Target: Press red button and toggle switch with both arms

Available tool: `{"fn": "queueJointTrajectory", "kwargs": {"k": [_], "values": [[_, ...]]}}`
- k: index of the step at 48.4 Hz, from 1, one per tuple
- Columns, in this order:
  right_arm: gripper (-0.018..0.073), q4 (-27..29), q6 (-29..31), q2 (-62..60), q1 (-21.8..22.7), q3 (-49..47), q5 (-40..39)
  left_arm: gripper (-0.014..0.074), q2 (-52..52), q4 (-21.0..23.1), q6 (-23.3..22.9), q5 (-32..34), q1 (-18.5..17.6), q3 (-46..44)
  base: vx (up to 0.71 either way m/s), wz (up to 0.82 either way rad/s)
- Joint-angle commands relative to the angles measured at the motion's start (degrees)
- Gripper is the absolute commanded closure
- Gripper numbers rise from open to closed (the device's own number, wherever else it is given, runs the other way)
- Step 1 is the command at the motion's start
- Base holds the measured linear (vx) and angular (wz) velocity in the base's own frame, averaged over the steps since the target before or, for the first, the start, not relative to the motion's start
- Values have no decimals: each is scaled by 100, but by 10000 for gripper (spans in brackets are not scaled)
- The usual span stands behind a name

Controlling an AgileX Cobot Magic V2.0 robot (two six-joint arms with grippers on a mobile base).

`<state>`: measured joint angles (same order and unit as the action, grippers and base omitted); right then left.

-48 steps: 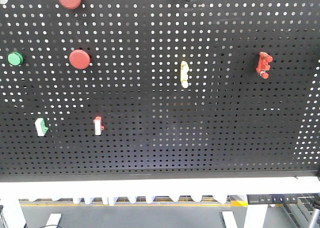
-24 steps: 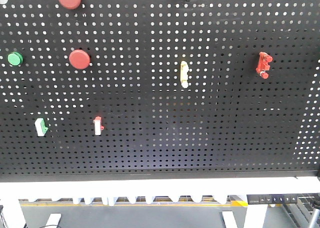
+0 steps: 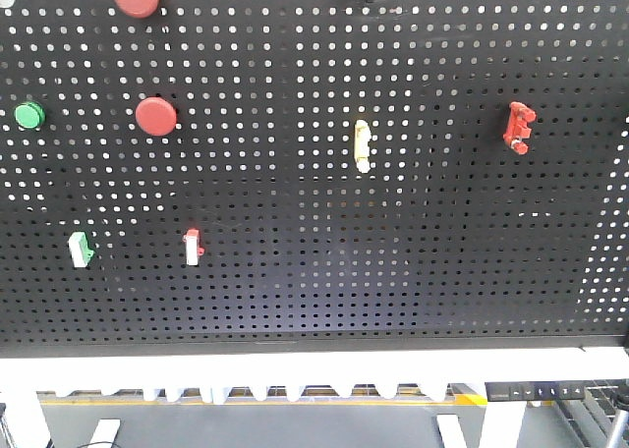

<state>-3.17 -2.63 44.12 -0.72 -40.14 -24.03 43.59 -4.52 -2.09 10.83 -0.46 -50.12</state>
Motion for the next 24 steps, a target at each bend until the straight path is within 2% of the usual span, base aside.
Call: {"fn": "queueJointTrajectory", "kwargs": {"k": [1, 5, 10, 24], "values": [[559, -304, 5, 147, 32, -405, -374, 594, 562, -452, -52, 697, -321, -744, 0, 0], [559, -389, -14, 223, 32, -543, -184, 594, 1082, -676, -125, 602, -718, -1305, 0, 0], [559, -400, -26, 257, 32, -590, -37, 594, 1683, -684, -192, 439, -1124, -1929, 0, 0], [559, -400, -32, 257, 32, -590, -16, 594, 3313, -678, -185, 23, -1631, -3657, 0, 0]]}}
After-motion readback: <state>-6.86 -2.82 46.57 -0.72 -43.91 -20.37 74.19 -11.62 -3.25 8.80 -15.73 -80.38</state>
